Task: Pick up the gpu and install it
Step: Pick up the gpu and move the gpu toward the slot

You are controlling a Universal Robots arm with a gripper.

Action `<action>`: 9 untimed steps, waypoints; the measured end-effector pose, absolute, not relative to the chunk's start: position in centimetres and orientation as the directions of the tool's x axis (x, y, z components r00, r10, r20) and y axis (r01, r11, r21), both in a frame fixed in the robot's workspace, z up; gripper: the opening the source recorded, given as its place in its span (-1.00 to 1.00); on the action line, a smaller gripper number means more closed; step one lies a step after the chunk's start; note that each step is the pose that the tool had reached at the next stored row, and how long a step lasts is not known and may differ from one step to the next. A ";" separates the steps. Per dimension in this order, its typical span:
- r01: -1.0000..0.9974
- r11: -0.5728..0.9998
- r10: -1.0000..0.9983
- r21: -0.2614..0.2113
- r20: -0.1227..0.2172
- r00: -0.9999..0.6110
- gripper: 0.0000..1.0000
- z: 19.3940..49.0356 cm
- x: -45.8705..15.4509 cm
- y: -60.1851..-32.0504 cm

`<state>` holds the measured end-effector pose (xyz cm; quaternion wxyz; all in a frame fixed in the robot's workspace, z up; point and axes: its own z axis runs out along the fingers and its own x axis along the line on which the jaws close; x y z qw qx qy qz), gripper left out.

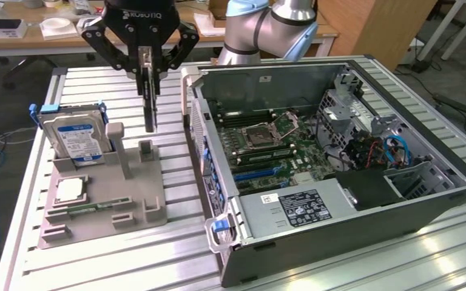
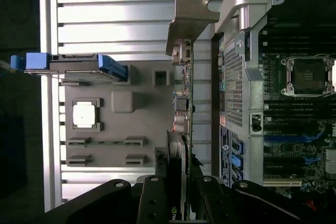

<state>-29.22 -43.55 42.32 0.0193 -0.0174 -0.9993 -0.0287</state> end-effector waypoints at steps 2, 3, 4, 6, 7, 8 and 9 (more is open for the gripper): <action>0.036 0.998 0.034 0.057 0.040 -0.999 -0.47 42.3 -29.0 -43.6; 0.036 0.998 0.034 0.057 0.040 -0.999 -0.47 42.3 -28.8 -43.6; 0.036 0.998 0.034 0.057 0.040 -0.999 -0.47 42.3 -28.7 -43.5; 0.036 0.998 0.034 0.057 0.039 -0.999 -0.47 42.3 -28.5 -43.5; 0.036 0.998 0.034 0.057 0.040 -0.999 -0.47 42.3 -28.4 -43.5; 0.036 0.998 0.034 0.057 0.040 -0.999 -0.47 42.3 -28.3 -43.5; 0.036 0.998 0.034 0.057 0.040 -0.999 -0.47 42.3 -28.1 -43.5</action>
